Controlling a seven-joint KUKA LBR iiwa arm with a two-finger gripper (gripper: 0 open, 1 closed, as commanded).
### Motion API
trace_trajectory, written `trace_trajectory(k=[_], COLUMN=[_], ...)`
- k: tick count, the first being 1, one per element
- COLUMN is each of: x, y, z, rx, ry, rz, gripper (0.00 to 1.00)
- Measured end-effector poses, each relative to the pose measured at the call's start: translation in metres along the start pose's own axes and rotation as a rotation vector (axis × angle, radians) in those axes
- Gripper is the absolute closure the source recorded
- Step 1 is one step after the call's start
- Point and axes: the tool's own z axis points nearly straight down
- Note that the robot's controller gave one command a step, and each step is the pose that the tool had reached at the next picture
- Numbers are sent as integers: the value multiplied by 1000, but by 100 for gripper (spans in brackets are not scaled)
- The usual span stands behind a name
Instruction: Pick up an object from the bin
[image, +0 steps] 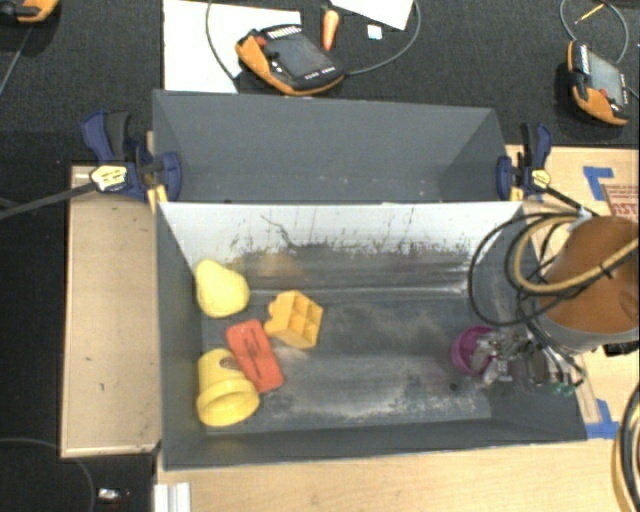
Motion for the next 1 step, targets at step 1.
trace_trajectory(k=[1], x=[-1], y=[0], z=[-24], rx=[1], ry=[-5], rz=[-2], gripper=[100])
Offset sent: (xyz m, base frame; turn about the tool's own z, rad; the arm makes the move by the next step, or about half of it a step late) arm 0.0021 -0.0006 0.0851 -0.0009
